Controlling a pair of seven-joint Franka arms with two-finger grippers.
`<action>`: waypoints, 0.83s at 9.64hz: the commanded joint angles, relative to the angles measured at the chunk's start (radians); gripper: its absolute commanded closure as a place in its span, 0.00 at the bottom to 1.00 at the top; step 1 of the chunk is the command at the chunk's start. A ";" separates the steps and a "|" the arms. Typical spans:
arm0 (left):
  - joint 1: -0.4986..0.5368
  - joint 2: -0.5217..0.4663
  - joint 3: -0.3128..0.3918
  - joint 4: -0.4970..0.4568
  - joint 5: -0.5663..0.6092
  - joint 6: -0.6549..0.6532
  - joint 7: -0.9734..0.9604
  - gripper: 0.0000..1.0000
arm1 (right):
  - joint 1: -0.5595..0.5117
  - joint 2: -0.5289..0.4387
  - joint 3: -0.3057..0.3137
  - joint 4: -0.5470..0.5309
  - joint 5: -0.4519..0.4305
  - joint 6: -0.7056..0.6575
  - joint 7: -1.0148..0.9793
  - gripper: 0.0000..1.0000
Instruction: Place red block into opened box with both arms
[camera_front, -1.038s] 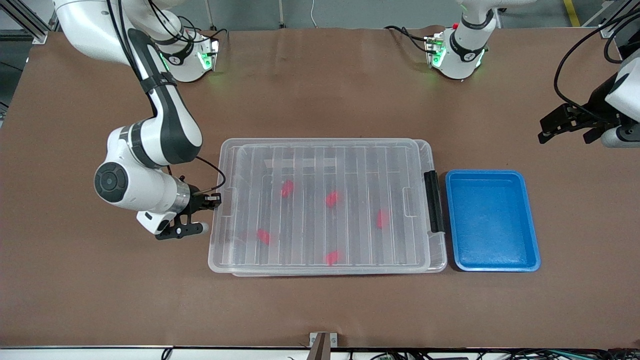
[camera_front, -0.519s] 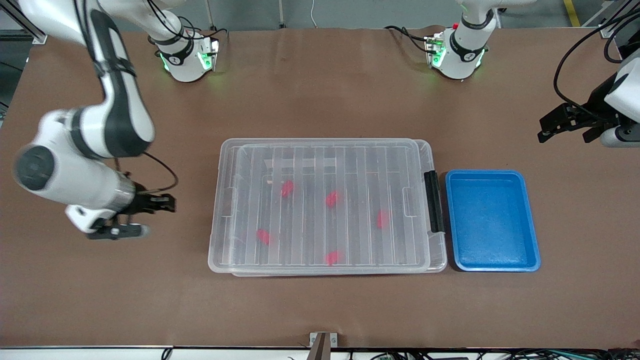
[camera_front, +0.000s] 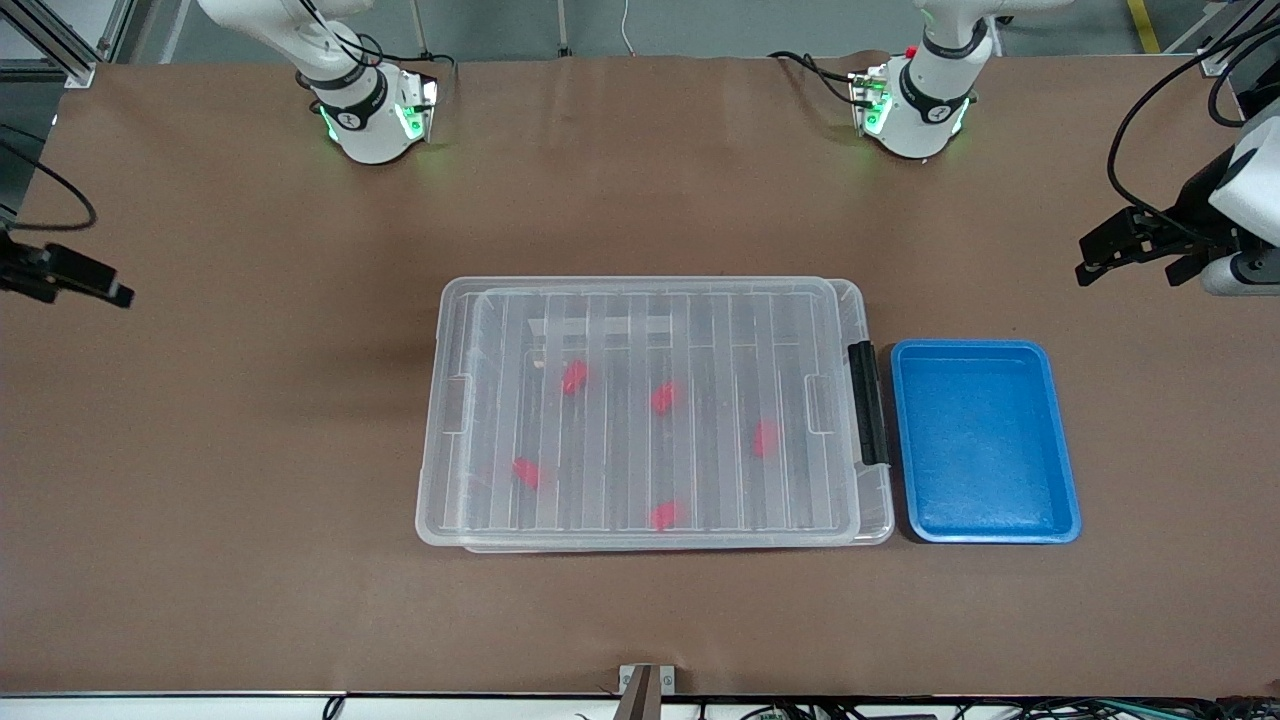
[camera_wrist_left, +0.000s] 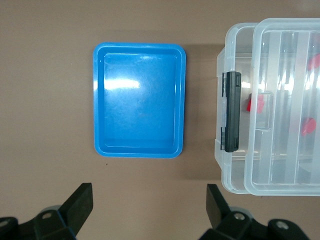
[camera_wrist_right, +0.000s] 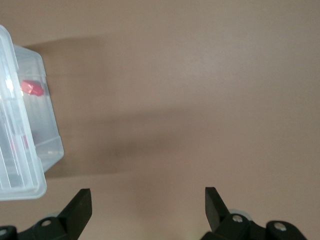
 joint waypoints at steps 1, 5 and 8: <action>0.000 0.020 0.000 -0.001 -0.009 -0.017 -0.007 0.00 | -0.016 -0.022 0.016 0.039 -0.036 -0.071 -0.019 0.00; 0.000 0.020 0.002 -0.001 -0.009 -0.017 -0.007 0.00 | -0.025 -0.036 0.019 0.053 -0.062 -0.091 -0.015 0.00; 0.000 0.020 0.000 -0.001 -0.007 -0.017 -0.007 0.00 | -0.078 -0.036 0.072 0.048 -0.063 -0.091 -0.018 0.00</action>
